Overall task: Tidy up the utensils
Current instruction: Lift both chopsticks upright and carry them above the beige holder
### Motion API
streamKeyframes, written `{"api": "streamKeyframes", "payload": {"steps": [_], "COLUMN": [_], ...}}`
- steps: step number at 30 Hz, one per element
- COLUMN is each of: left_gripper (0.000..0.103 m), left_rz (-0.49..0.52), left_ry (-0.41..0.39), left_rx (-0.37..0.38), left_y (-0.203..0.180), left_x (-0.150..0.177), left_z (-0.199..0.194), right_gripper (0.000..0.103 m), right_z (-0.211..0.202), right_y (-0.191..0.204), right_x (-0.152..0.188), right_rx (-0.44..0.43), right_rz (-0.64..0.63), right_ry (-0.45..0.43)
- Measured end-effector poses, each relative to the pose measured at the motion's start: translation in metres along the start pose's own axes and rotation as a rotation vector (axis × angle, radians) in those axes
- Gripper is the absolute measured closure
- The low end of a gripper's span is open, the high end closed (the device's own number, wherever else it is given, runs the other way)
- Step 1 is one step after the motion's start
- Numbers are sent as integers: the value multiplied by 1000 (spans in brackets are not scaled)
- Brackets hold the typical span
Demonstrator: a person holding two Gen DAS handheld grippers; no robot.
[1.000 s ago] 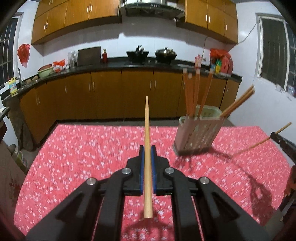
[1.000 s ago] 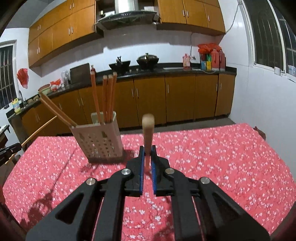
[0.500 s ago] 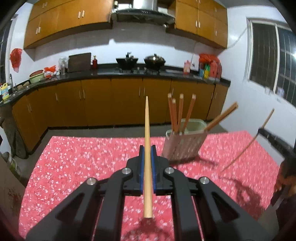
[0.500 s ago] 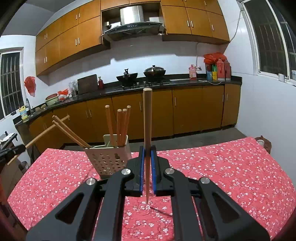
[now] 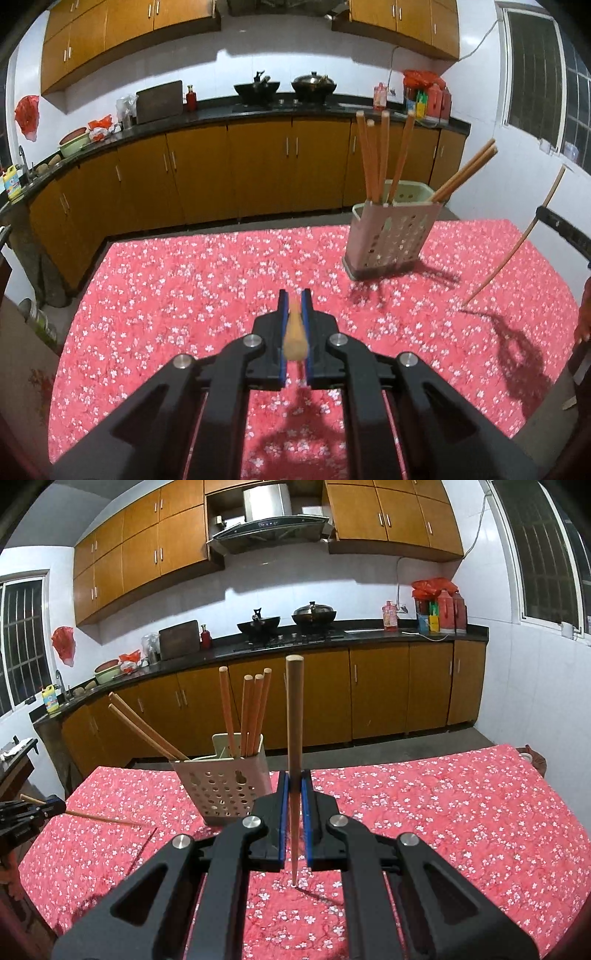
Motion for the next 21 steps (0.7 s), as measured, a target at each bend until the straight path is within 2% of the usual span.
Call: {"api": "streamKeyframes", "payload": {"steps": [6, 10, 14, 21], "left_gripper": [95, 95, 95, 95], "left_rz": [17, 21, 14, -38], "left_ry": [-80, -137, -223, -365], "left_rx": [65, 134, 164, 200], "left_y": [-8, -20, -38, -69], "left_x": [-26, -49, -76, -129], "left_z": [-32, -57, -77, -86], "right_gripper": [96, 96, 96, 96], "right_z": [-20, -40, -54, -52], "right_y": [2, 5, 17, 47], "right_x": [-22, -48, -76, -104], "right_rx": [-34, -119, -190, -186], "right_rz": [1, 39, 60, 19], "right_ry": [-55, -109, -176, -273]}}
Point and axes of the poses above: each gripper's, at about its wrist camera, not at the fingertips, and z roughly the way its jaws point, y to its left, x to its underside, the point moved 4 cm from there along z, roughly the way its jaws point
